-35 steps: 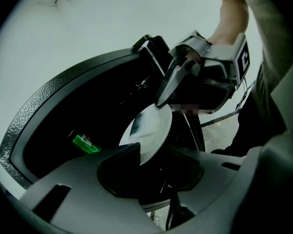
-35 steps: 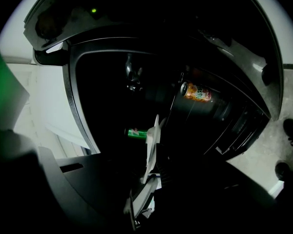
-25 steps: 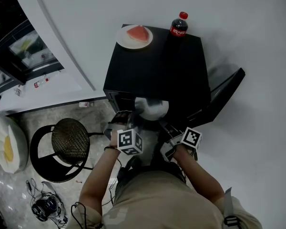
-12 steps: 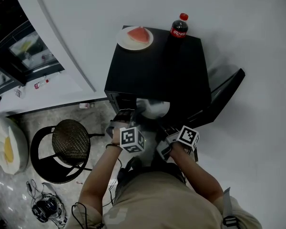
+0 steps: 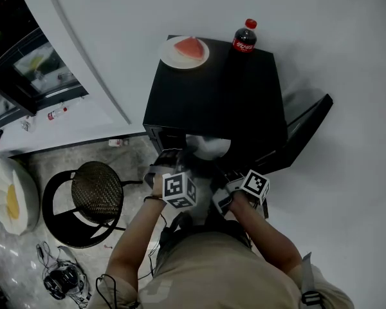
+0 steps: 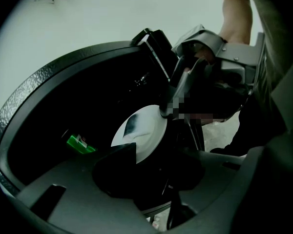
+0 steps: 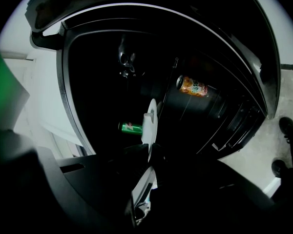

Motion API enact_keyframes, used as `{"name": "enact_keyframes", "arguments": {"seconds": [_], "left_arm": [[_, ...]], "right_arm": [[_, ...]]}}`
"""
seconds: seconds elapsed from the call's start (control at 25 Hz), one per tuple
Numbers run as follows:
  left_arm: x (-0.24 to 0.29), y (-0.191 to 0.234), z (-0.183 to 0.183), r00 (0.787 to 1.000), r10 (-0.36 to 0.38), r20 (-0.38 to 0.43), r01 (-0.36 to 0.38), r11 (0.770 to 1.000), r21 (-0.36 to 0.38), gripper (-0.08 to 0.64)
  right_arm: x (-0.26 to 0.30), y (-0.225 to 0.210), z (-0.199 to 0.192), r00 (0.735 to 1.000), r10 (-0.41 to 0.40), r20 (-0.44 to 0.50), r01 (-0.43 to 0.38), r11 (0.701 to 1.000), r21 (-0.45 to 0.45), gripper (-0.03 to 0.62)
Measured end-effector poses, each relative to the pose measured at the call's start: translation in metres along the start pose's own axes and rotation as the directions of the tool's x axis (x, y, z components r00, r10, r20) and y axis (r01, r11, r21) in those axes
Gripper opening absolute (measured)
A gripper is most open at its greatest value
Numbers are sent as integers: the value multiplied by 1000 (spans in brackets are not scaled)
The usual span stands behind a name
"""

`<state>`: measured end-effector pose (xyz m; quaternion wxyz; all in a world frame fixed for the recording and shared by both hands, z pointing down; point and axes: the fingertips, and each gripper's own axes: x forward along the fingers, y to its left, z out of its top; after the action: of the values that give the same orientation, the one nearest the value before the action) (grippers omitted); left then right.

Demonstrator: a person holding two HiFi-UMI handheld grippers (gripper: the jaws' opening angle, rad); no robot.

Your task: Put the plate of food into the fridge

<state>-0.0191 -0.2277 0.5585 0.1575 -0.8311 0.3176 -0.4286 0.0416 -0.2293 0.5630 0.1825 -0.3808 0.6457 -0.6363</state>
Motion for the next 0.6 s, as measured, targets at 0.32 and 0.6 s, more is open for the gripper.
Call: {"name": "enact_keyframes", "arguments": {"seconds": [0.32, 0.6], "left_arm": [[-4, 3, -2, 1000, 15, 1, -15, 1000, 9, 133], [0, 10, -4, 1000, 26, -18, -26, 1000, 0, 114]], "right_arm": [[5, 0, 6, 1000, -2, 7, 2, 1000, -1, 35], [9, 2, 5, 1000, 6, -18, -7, 1000, -27, 35]]}}
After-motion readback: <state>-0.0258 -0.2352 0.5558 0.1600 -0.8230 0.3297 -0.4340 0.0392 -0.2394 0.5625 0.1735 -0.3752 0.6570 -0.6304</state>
